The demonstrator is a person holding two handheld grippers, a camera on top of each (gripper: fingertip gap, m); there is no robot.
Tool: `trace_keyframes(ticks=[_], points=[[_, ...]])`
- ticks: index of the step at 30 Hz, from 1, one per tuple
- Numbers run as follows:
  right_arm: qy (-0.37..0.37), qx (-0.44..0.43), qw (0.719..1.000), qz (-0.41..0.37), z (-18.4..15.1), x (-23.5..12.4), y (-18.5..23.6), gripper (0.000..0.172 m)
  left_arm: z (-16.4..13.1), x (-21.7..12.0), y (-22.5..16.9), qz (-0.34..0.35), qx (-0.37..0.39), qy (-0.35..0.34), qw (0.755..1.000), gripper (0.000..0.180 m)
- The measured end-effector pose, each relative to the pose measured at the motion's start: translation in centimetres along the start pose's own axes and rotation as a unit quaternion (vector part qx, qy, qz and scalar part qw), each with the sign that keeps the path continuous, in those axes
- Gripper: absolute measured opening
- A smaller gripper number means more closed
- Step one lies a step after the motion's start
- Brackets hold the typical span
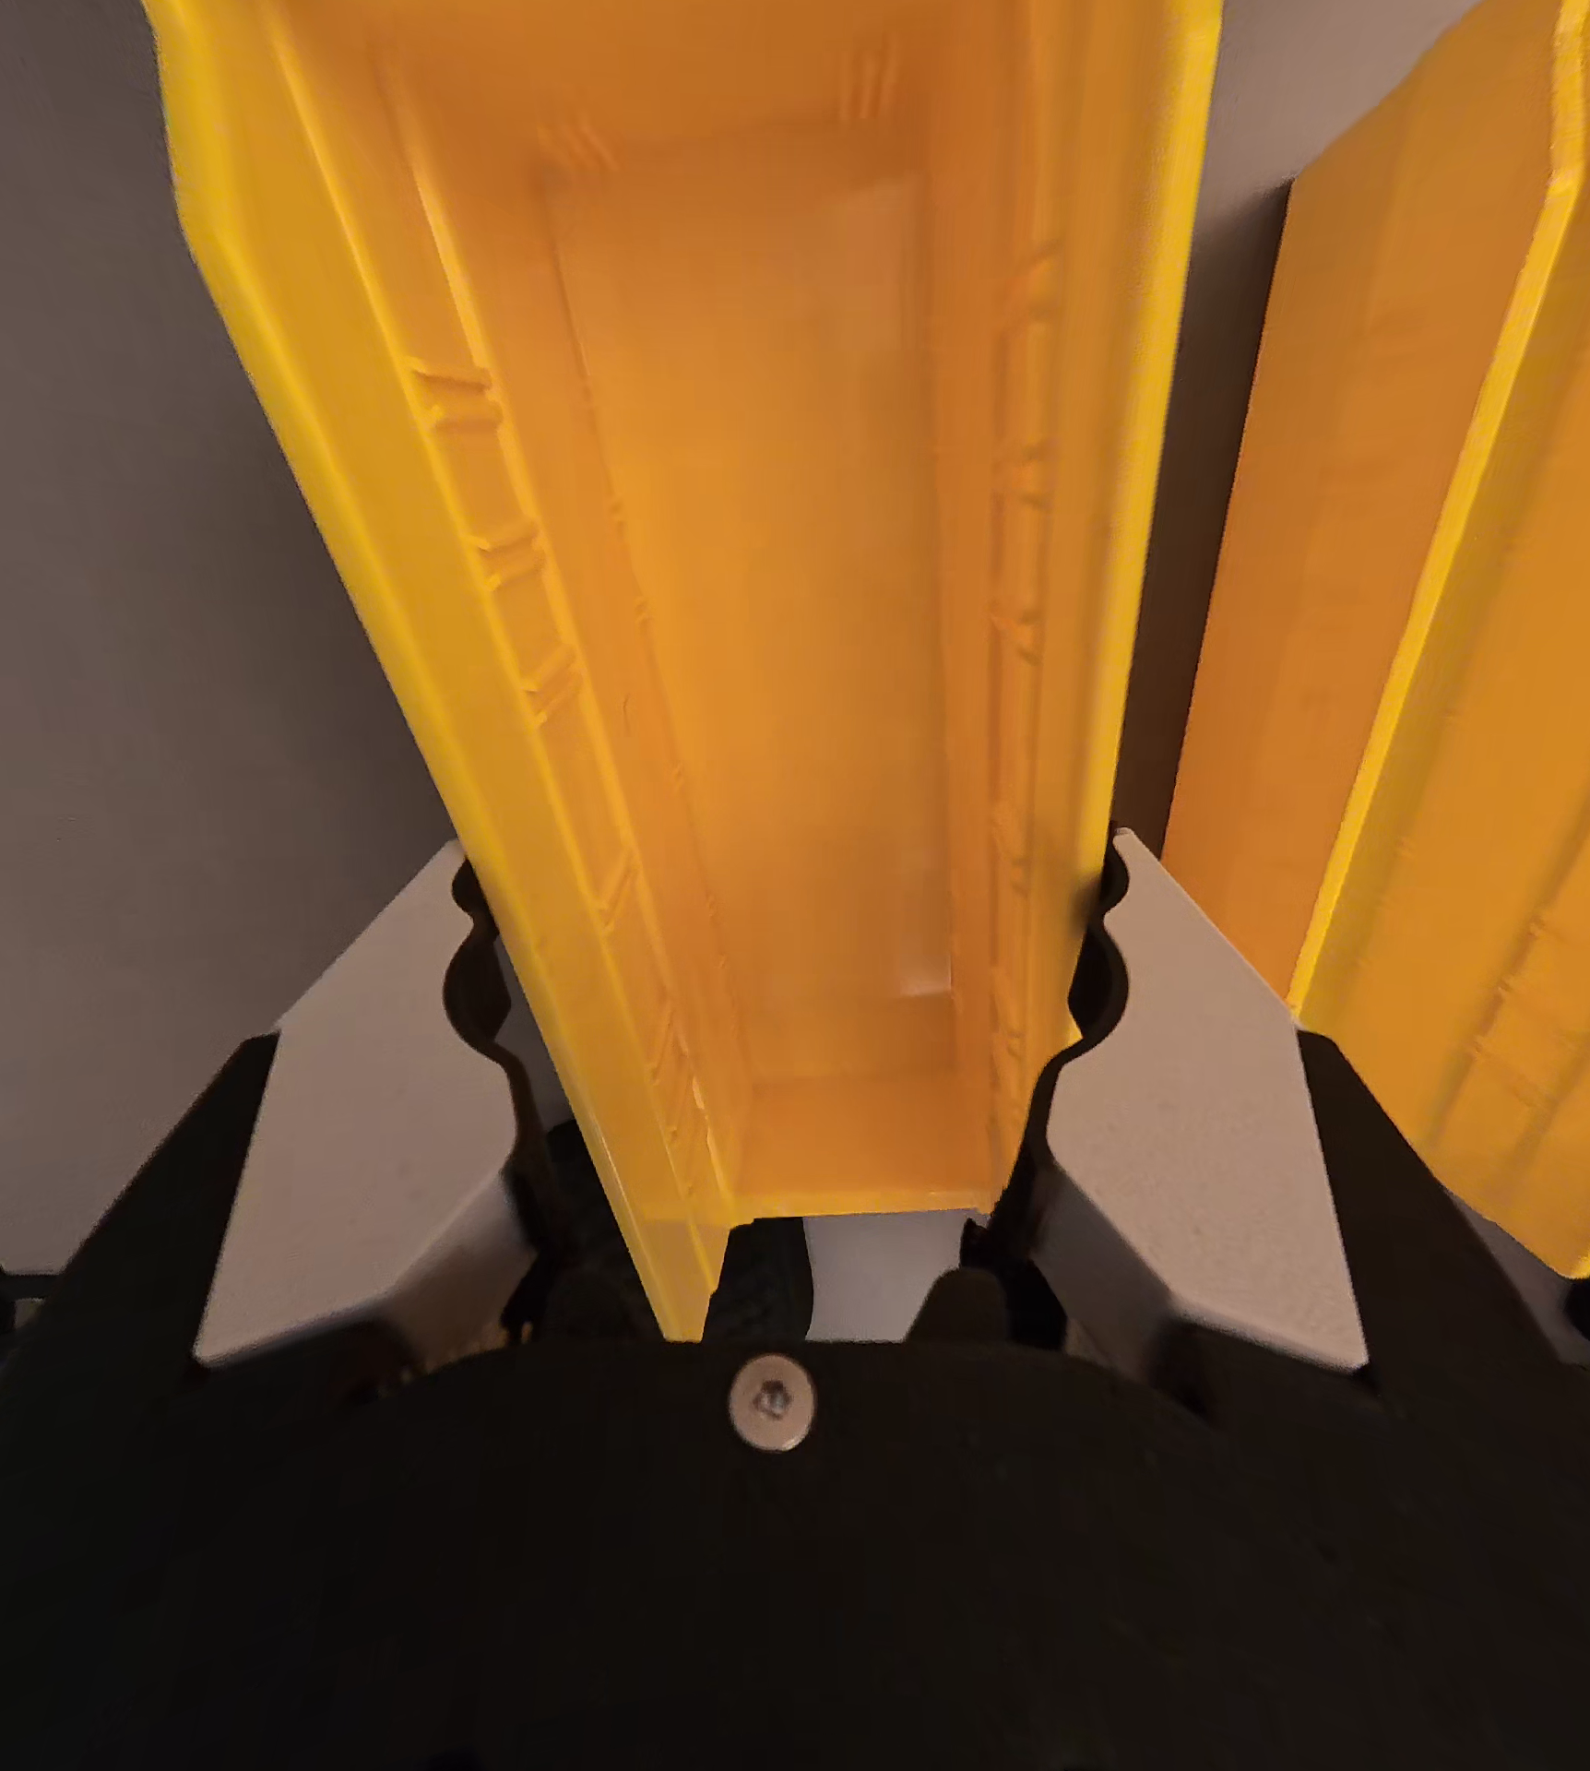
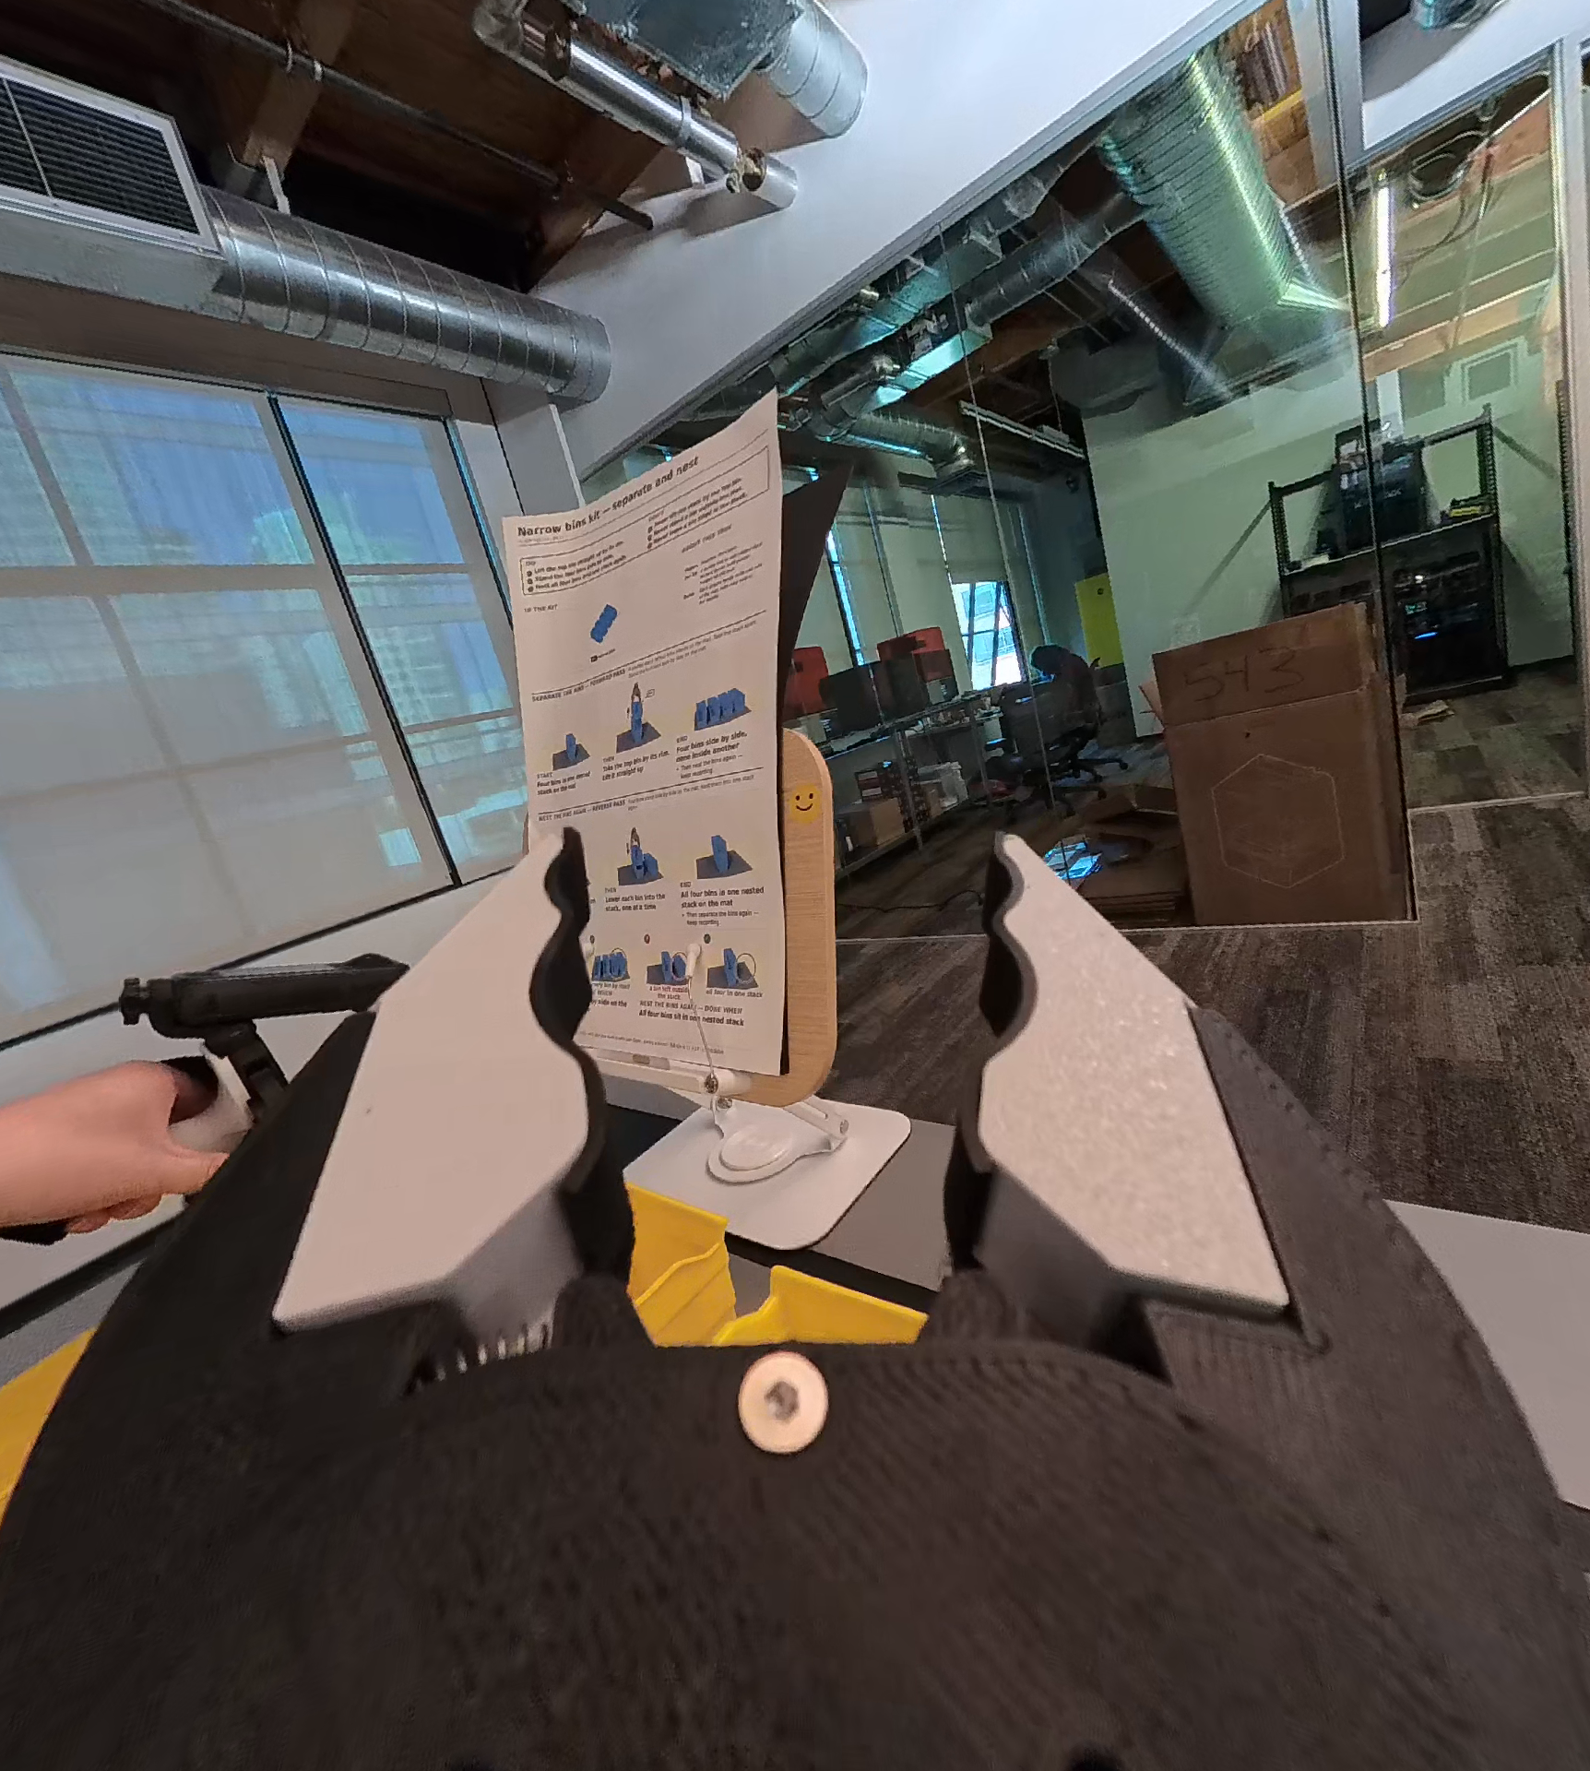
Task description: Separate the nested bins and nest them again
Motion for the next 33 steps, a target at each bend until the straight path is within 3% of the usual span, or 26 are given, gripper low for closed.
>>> trace_keyframes(ticks=[20,28,33], points=[[0.012,0.013,1.0,0.007,-0.6,0.3,0.0,0.082,-1.3,-5.8,0.1,-0.018,0.015,-0.028,0.999,0.12],[0.024,0.007,1.0,0.004,-1.2,0.7,0.0,0.082,-0.8,-11.9,-0.3,-0.05,0.037,-0.071,0.996,0.121],[0.027,0.007,1.0,0.002,-1.3,0.7,-0.2,0.082,-1.6,-14.2,2.8,-0.028,0.044,-0.07,0.996,0.121]])
Point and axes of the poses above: each gripper's, where its closed fingertips meet, x out along the fingers, z out of its top, y = z × x across the jaws, the point moved 5 cm from there along -x, back along the fingers, and after that the axes turned 11 degrees about -z, right-handed, at the moved point
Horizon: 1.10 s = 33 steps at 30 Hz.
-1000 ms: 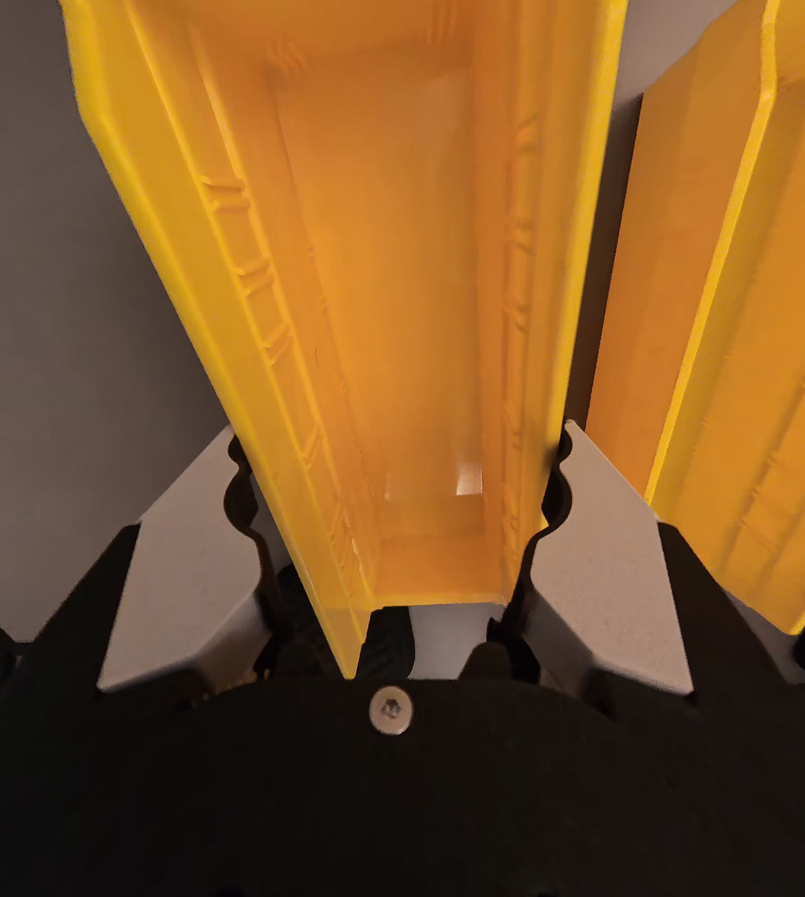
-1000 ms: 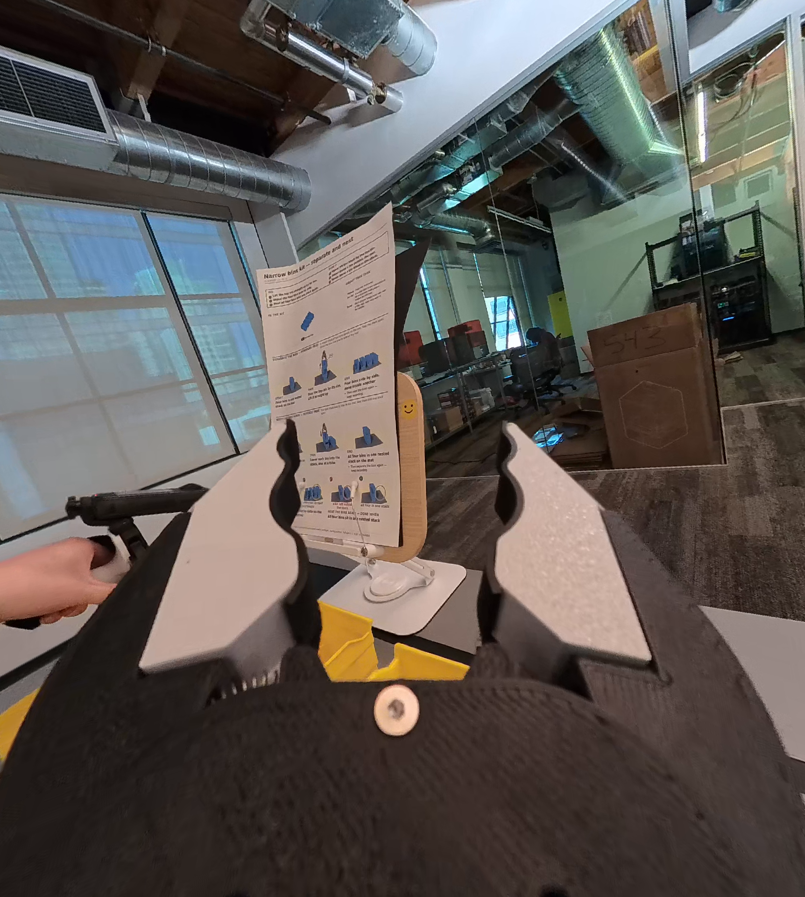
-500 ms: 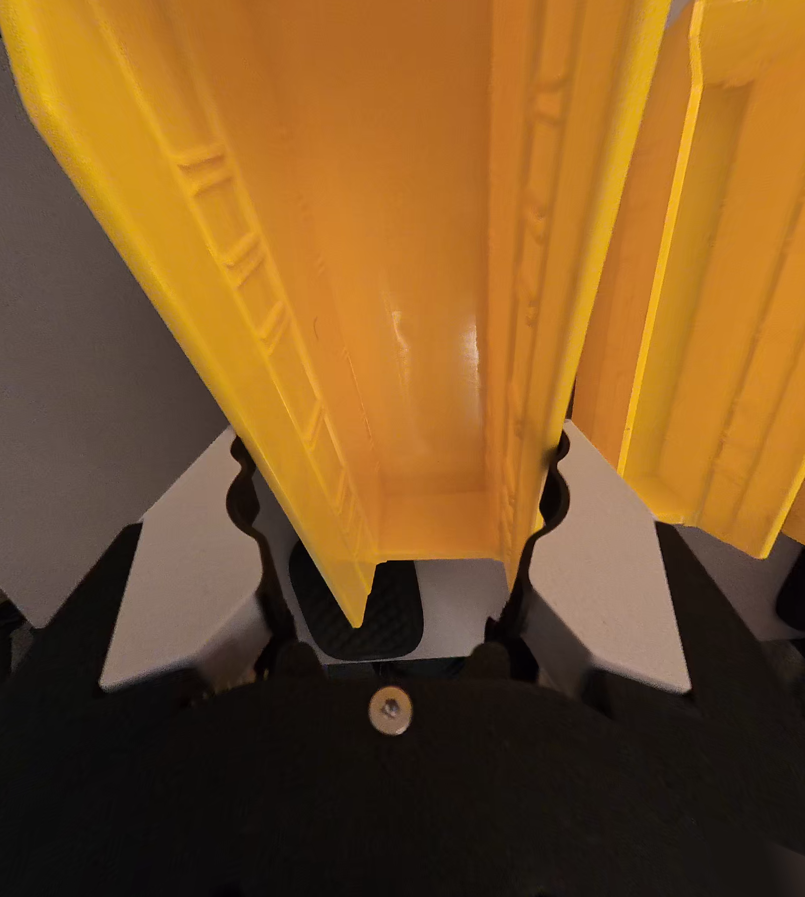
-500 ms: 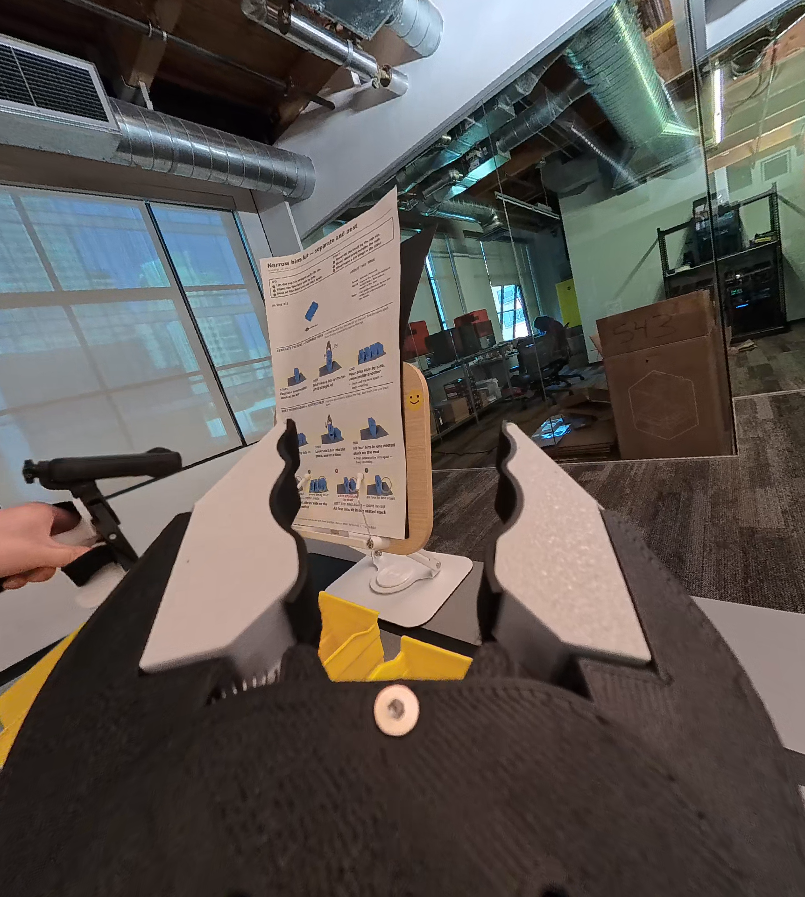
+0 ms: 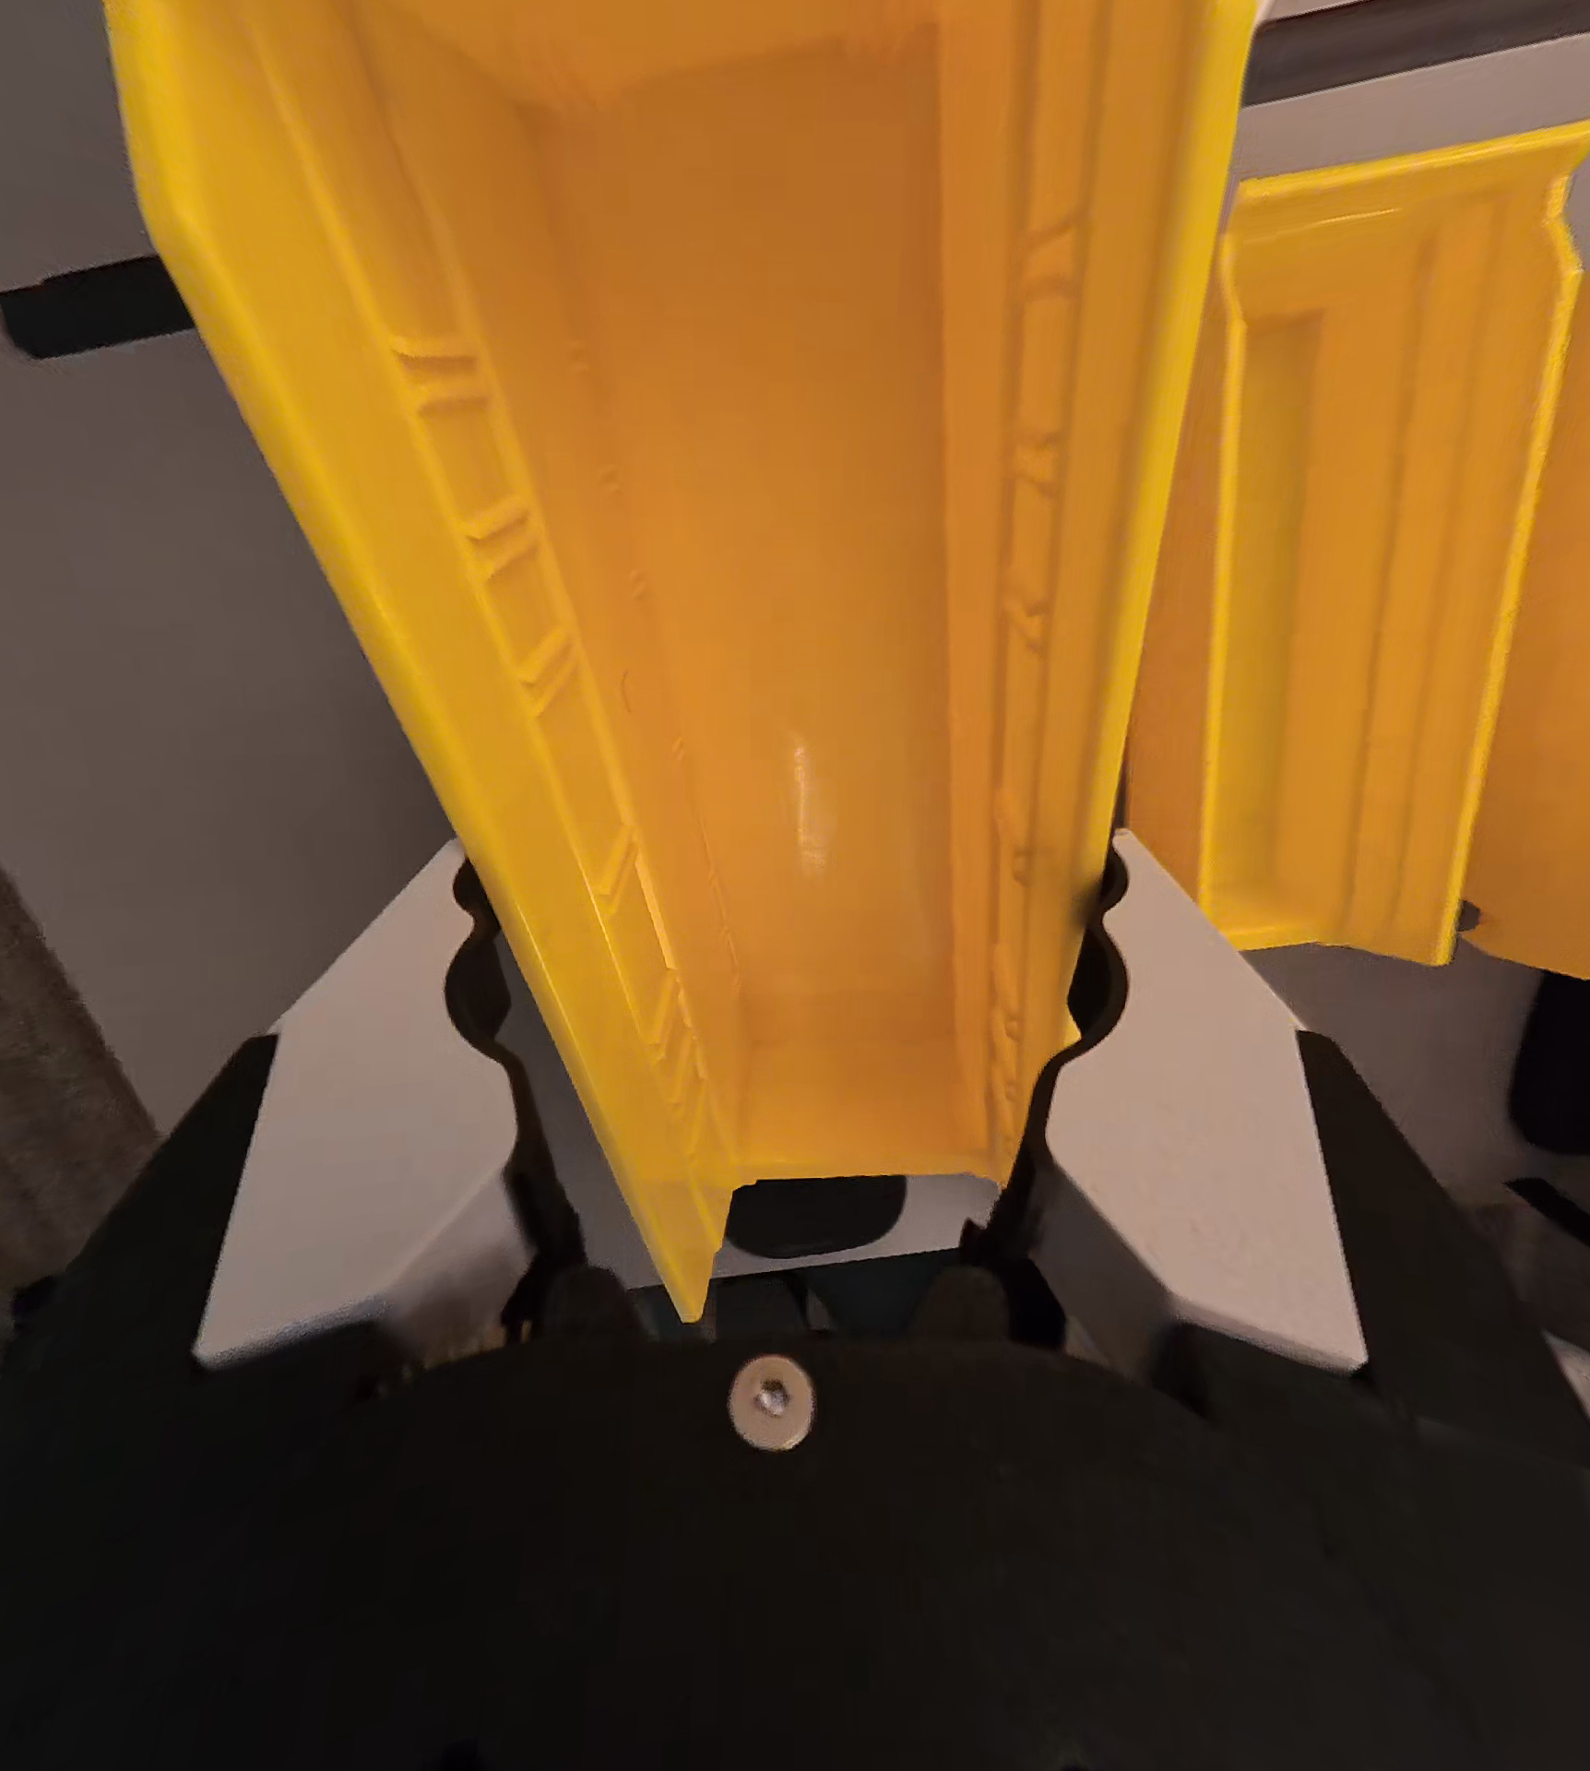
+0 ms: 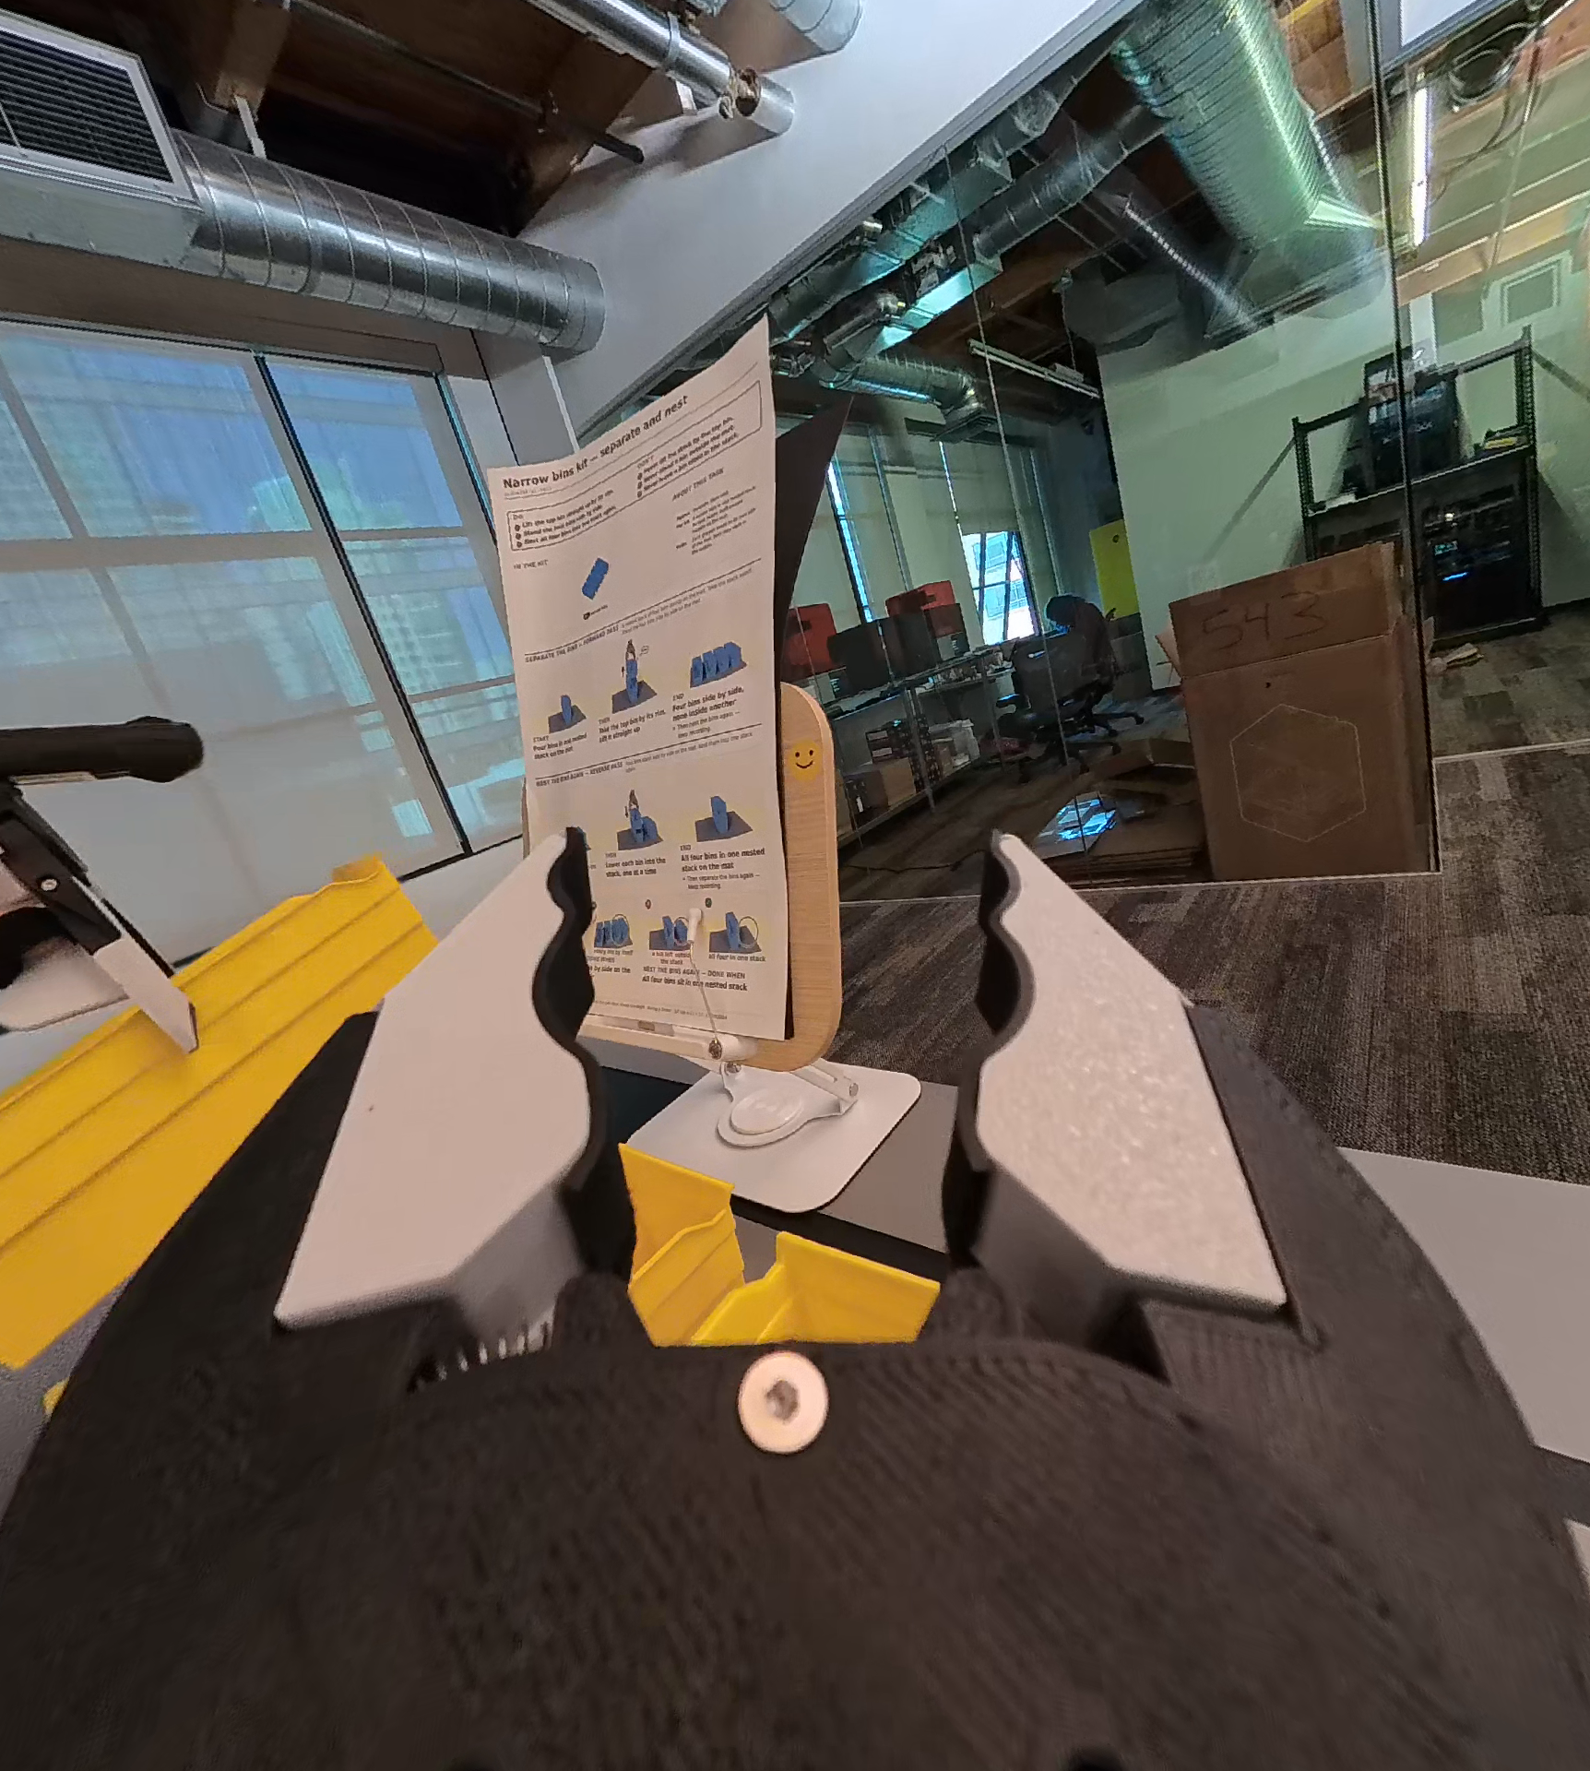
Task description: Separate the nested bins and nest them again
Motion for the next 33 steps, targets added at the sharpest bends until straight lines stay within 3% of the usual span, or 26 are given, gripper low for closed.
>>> trace_keyframes(ticks=[5,14,22,33], points=[[0.003,0.0,1.0,-0.001,-0.1,0.1,-0.1,0.082,-0.9,0.4,4.8,0.016,-0.004,-0.001,1.0,0.121],[0.016,-0.012,1.0,-0.003,-0.8,0.5,0.2,0.082,-3.6,6.5,13.2,0.058,-0.045,0.065,0.995,0.121],[0.041,-0.018,0.999,-0.003,-2.2,1.4,0.3,0.082,-4.1,10.6,16.2,0.057,-0.038,0.102,0.992,0.122],[0.078,-0.035,0.996,-0.004,-3.9,2.2,0.4,0.082,-3.3,13.1,18.4,0.044,-0.045,0.102,0.993,0.124]])
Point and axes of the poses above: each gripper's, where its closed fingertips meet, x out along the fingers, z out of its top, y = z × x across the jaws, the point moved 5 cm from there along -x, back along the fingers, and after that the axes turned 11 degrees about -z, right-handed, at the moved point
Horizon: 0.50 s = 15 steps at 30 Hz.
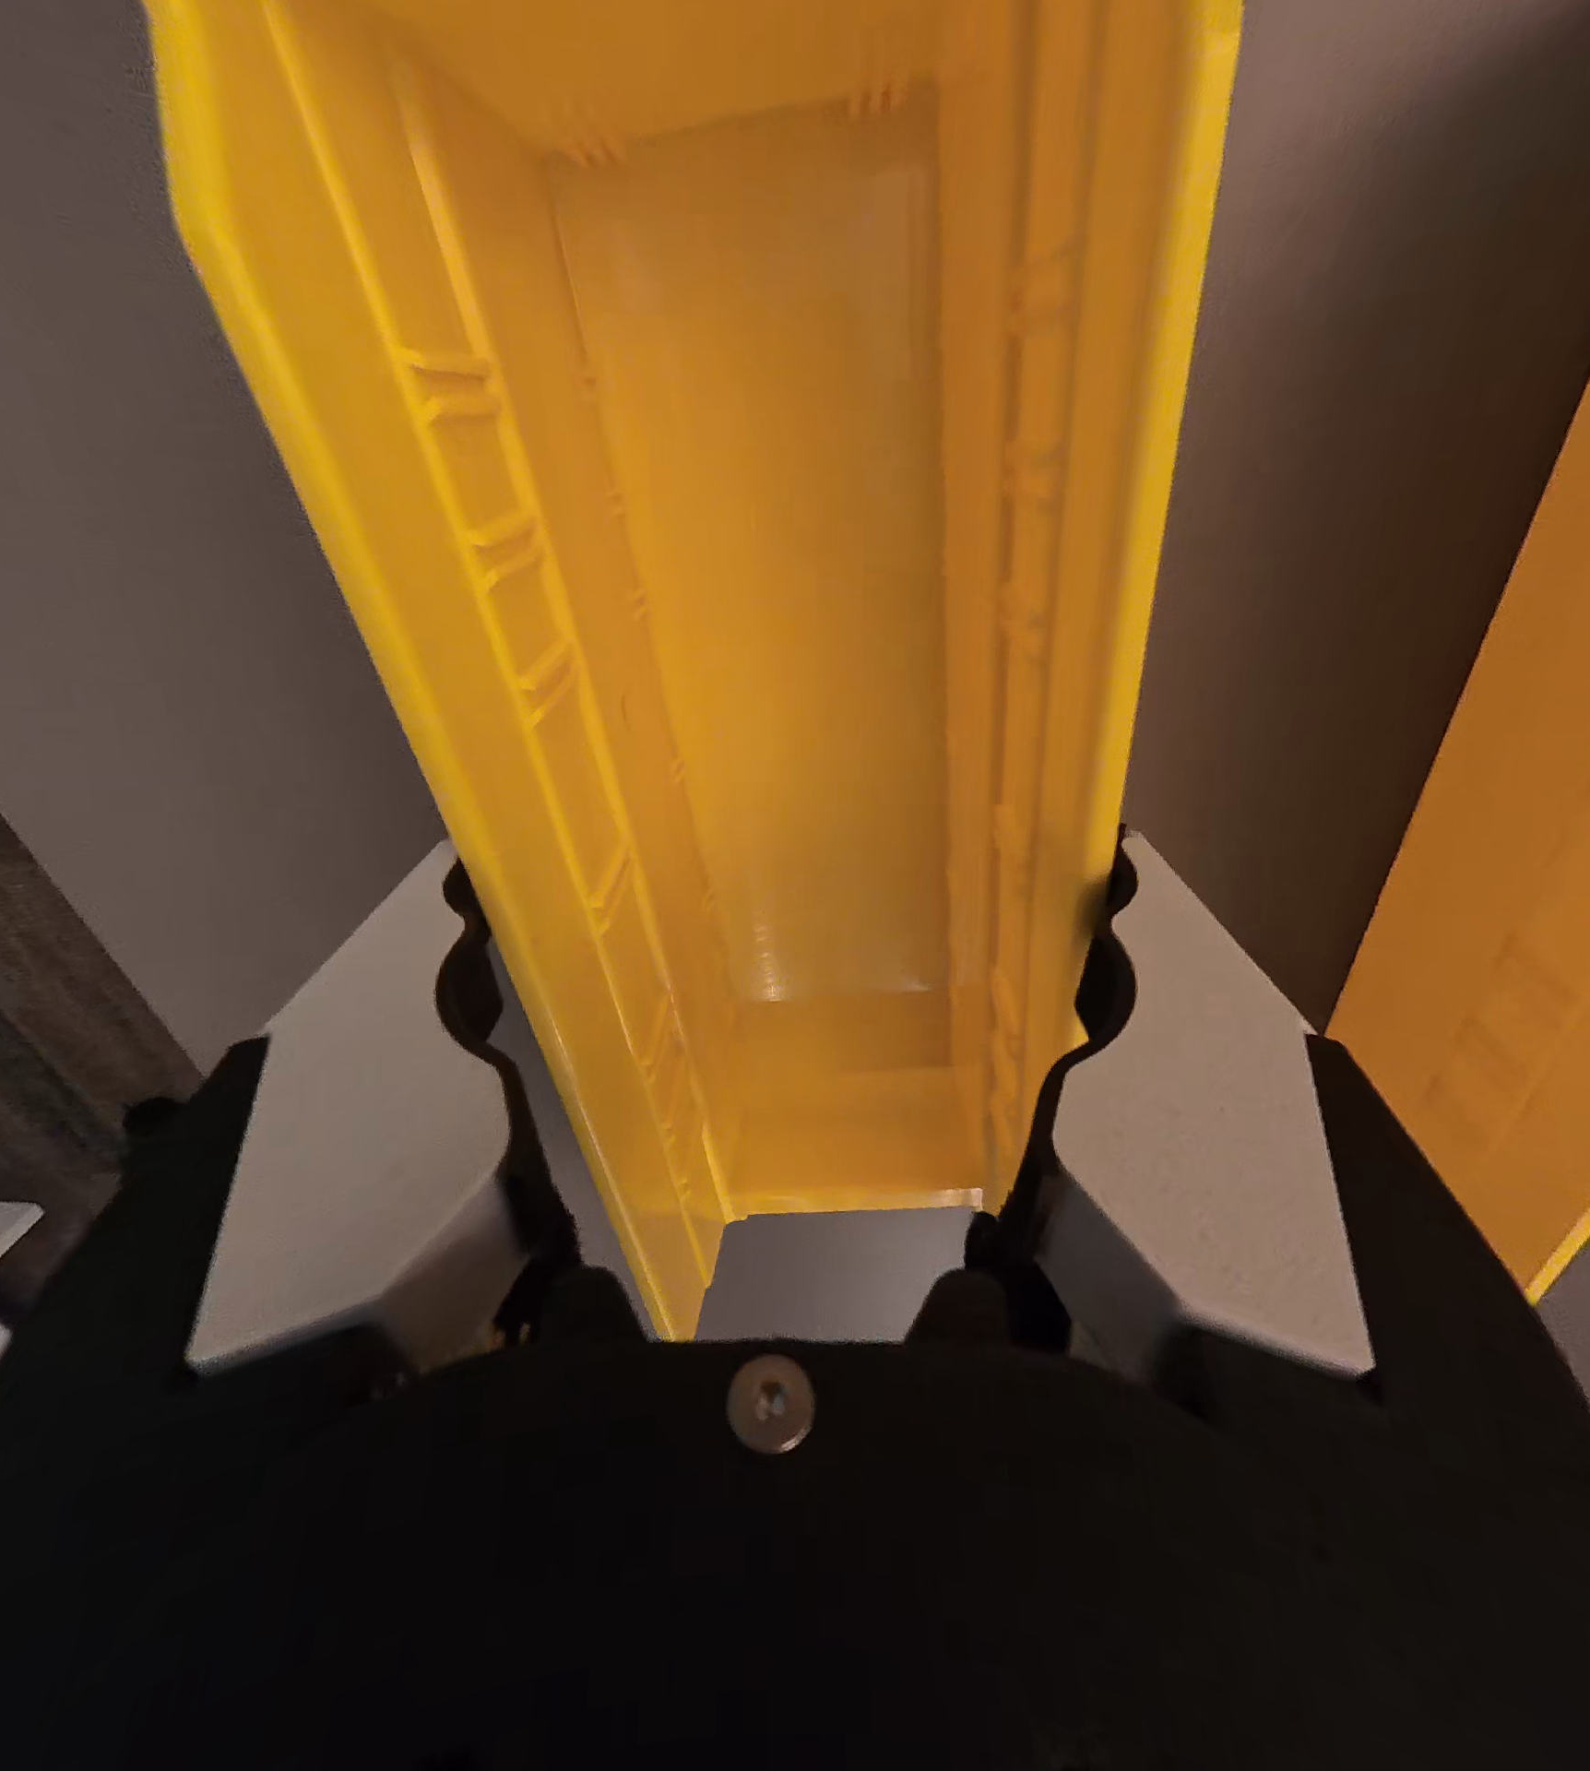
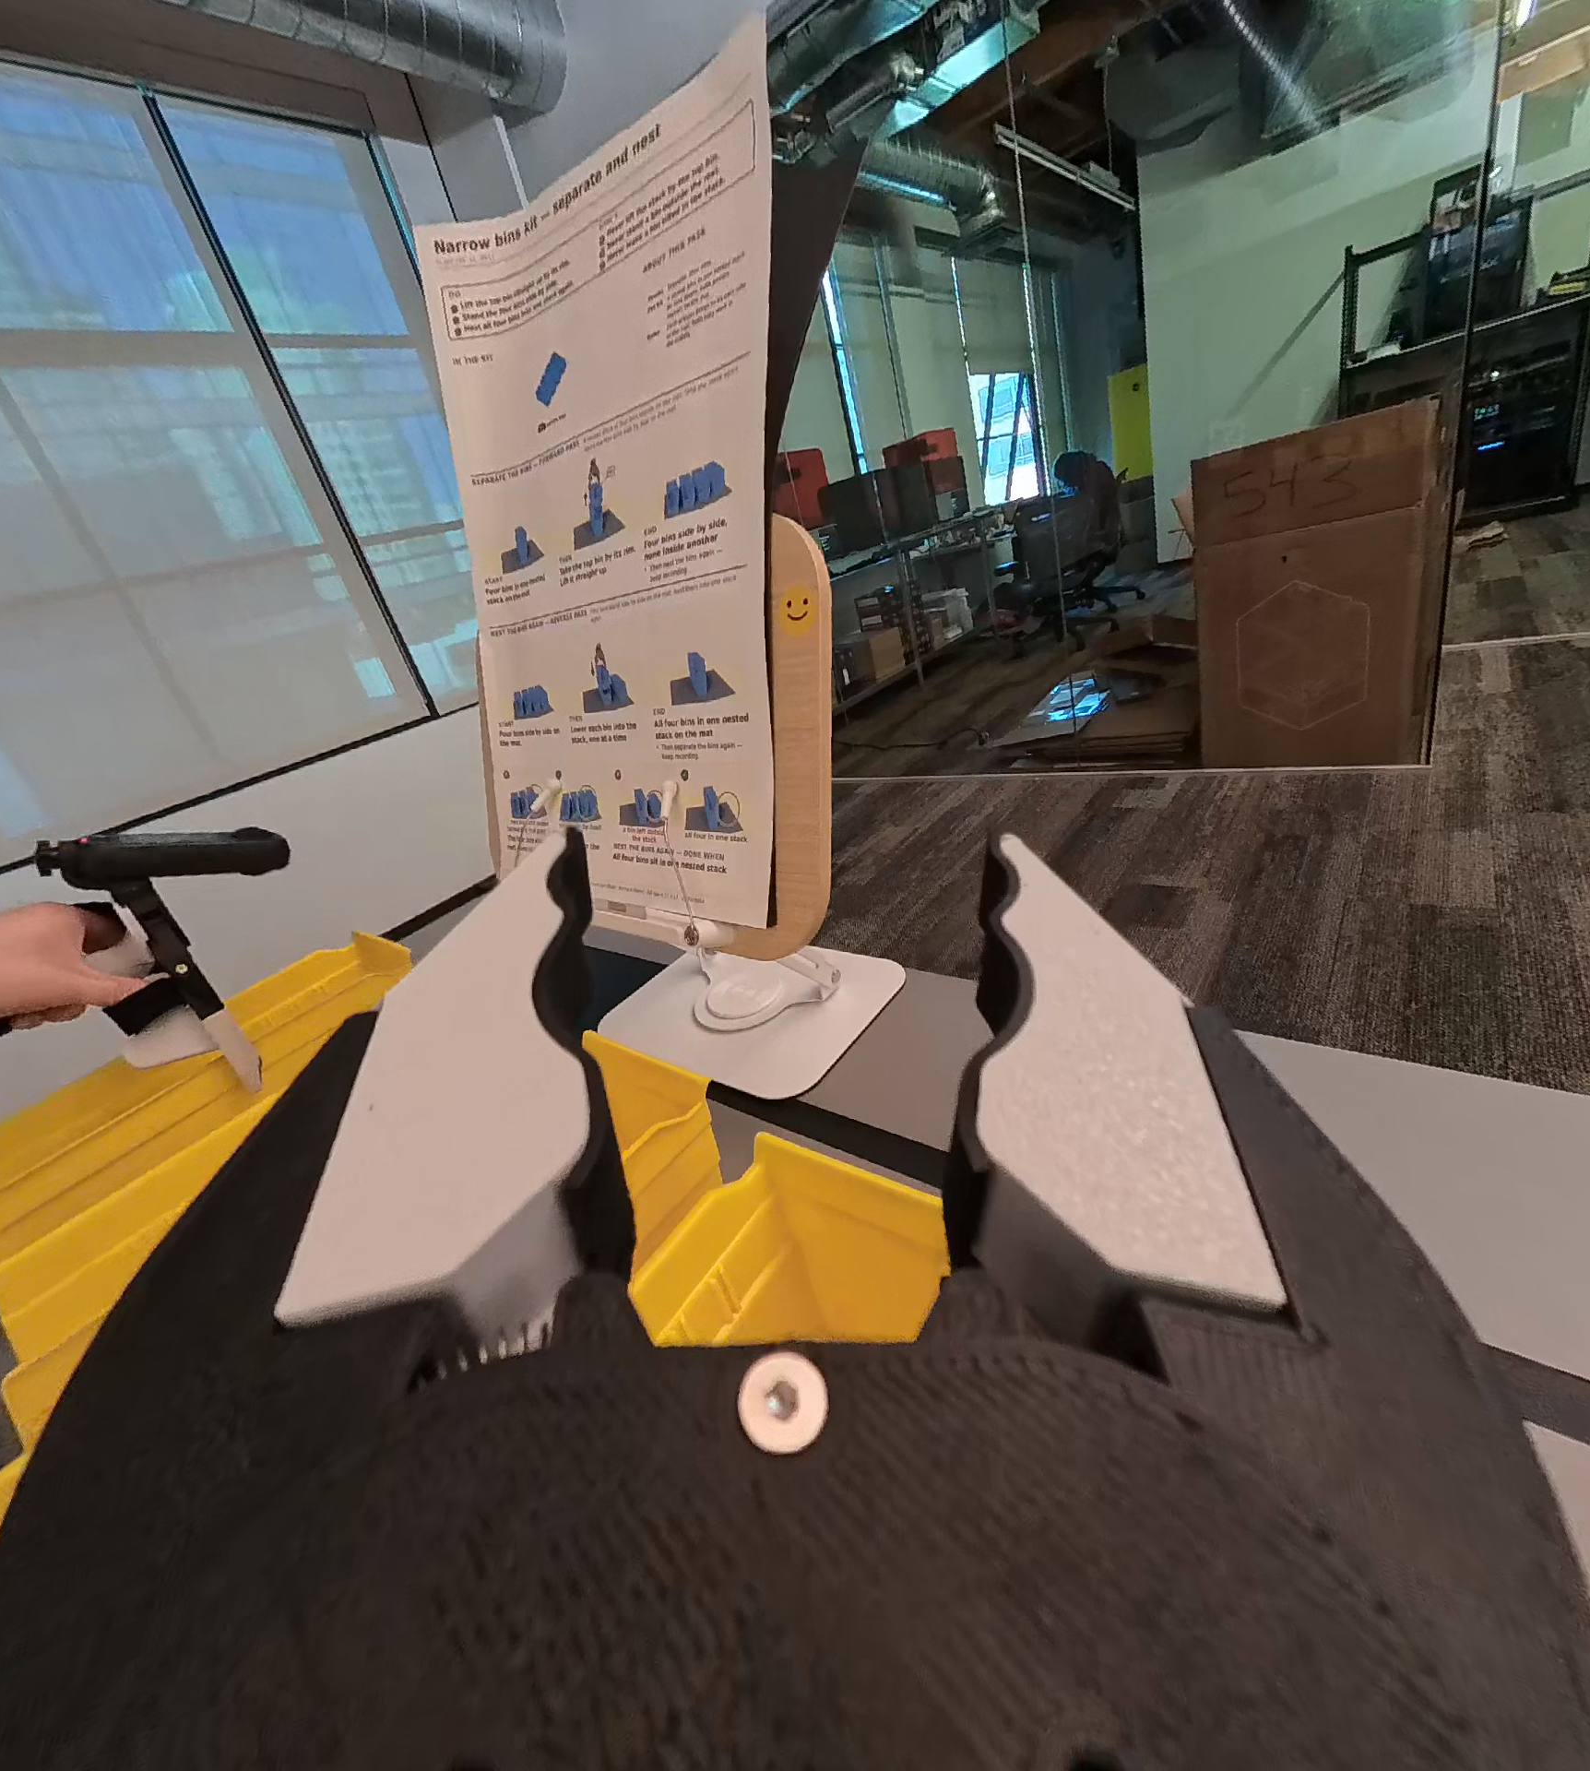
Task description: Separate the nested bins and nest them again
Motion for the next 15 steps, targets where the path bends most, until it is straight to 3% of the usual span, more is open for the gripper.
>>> trace_keyframes(ticks=[8,12,15], points=[[0.023,-0.01,1.0,0.005,-1.0,0.7,0.4,0.082,0.3,-1.5,0.1,0.011,0.022,-0.032,0.999,0.135],[0.033,-0.02,0.999,0.008,-1.3,0.9,0.8,0.082,1.8,-5.7,-1.9,0.003,0.063,-0.131,0.989,0.134],[0.038,-0.028,0.999,0.007,-1.4,0.9,1.1,0.082,3.2,-10.4,-5.6,-0.029,0.123,-0.269,0.955,0.128]])
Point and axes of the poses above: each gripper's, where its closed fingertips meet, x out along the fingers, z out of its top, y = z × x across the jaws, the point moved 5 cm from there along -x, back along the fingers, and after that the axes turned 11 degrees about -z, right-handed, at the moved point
